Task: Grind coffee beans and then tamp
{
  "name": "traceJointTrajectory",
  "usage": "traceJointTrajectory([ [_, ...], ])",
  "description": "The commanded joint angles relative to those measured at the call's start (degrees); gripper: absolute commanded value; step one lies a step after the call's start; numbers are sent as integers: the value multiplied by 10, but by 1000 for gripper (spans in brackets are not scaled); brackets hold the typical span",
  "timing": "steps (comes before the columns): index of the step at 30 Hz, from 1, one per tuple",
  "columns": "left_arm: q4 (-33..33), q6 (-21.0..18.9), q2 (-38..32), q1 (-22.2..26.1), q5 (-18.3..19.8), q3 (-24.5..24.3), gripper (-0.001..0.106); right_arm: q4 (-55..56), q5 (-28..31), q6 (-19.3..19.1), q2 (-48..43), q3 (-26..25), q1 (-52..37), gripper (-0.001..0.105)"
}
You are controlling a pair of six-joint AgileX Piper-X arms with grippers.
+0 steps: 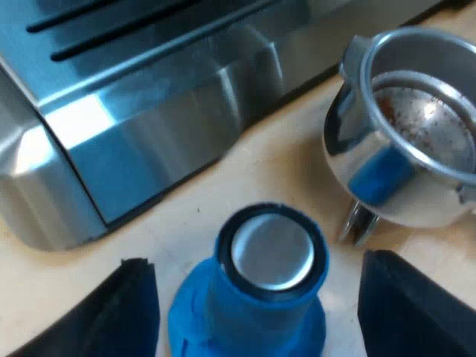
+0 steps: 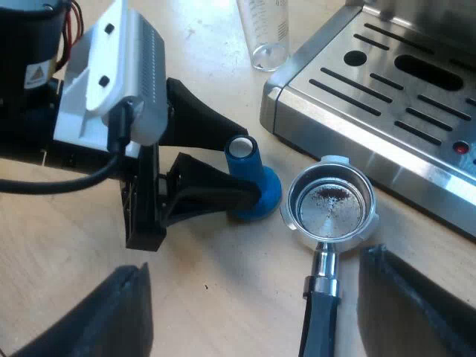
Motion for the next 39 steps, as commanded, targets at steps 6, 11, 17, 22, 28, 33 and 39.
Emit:
traceJointTrajectory([
  [6,-11,-1,6,-2,3,0,33,5,5,-10,-2,-6,1,60],
  [11,-11,-7,5,-2,25,0,21,5,5,-8,-2,-4,1,60],
  [17,-8,-37,-27,-2,60,0,21,5,5,-7,-2,-4,1,60],
  [22,30,-47,-102,-2,60,0,21,5,5,-7,-2,-4,1,60],
  [28,120,-47,-199,-2,60,0,21,5,5,-7,-2,-4,1,60],
  [33,192,-47,-284,-2,60,0,21,5,5,-7,-2,-4,1,60],
  [39,269,-46,-391,-2,60,-2,21,5,5,-7,-2,-4,1,60],
])
